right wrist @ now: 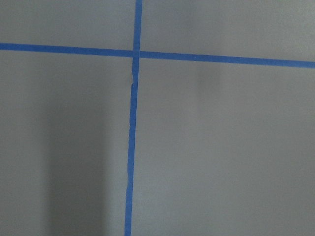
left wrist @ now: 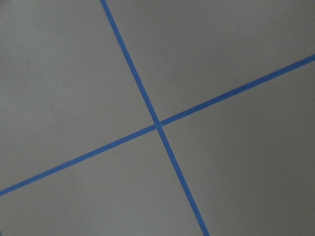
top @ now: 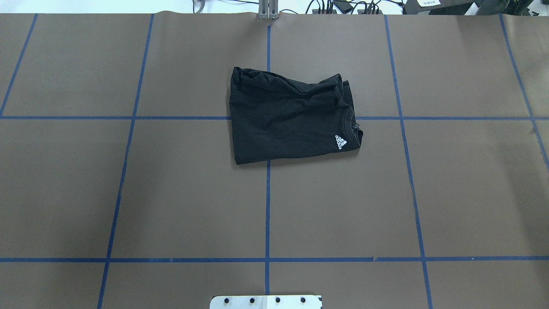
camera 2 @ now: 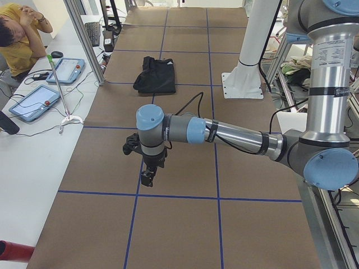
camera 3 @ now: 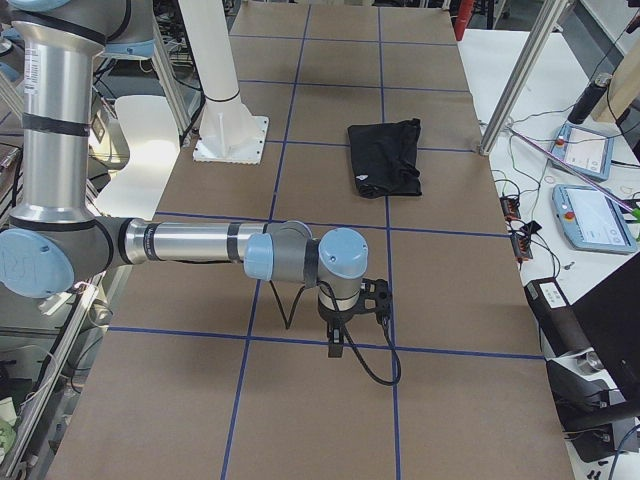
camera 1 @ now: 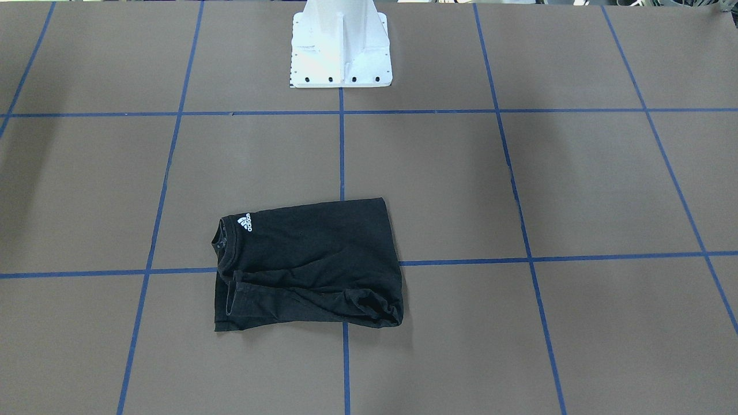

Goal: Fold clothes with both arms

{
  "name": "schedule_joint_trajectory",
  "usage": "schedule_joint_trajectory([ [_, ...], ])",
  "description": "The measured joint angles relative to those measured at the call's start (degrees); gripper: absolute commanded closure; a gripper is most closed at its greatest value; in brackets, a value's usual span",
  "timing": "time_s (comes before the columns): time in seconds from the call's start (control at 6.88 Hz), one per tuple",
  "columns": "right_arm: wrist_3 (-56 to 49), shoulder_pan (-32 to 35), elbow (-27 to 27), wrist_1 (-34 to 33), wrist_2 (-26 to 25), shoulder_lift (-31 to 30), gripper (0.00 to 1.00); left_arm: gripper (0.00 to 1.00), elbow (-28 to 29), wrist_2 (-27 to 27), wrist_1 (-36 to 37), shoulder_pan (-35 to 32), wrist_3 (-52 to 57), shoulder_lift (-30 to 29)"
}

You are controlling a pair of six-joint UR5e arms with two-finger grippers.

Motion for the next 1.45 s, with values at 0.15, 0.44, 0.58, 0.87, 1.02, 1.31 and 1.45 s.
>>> schedule_joint_trajectory([
  [0.15, -0.01, 0.01, 0.38, -0.88, -1.03, -0.12, 0.0, 0.0, 0.48, -1.09, -0.03, -2.07, 1.05, 2.75],
  [0.44, 0.05, 0.02, 0.6, -1.23, -3.68, -0.04, 0.0, 0.0, -0.36, -1.88, 0.03, -9.52, 5.77, 7.16],
  [0.58, 0.08, 0.02, 0.75, -1.18, -3.75, -0.15, 0.0, 0.0, -1.06, -1.35, 0.08, -11.73, 6.75, 7.73],
  [0.87, 0.09, 0.06, 0.86, -1.02, -3.65, -0.47, 0.0, 0.0, -1.05, -0.08, -0.36, -12.11, 5.95, 7.59],
  [1.02, 0.09, 0.05, 0.85, -0.95, -3.62, -0.51, 0.0, 0.0, -1.04, 0.02, -0.57, -9.97, 2.06, 7.45],
  [1.31, 0.09, 0.03, 0.8, -0.85, -3.61, -0.57, 0.0, 0.0, -1.04, -0.27, -2.96, -3.62, -8.73, 7.23],
  [1.45, 0.09, 0.03, 0.76, -0.8, -3.62, -0.61, 0.0, 0.0, -1.04, -0.39, -4.46, -2.43, -10.82, 7.2],
])
